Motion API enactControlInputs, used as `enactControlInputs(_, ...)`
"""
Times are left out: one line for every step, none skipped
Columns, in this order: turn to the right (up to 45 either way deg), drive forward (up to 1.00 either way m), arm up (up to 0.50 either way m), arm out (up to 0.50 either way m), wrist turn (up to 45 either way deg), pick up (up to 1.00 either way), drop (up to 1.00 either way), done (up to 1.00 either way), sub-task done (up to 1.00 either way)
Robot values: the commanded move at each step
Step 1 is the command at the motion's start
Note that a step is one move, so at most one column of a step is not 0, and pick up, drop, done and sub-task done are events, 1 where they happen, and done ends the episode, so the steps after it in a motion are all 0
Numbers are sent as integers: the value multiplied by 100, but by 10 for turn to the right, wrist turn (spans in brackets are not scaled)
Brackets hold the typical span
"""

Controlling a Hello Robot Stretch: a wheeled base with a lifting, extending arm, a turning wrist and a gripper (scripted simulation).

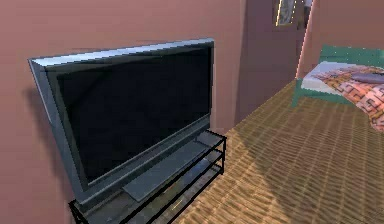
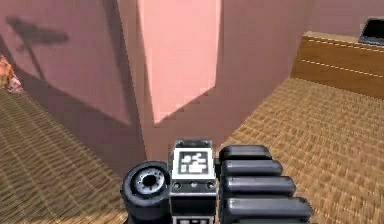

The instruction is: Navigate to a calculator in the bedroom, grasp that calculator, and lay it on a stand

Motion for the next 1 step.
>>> enactControlInputs(60, 0, 0, 0, 0, 0, 0, 0, 0)
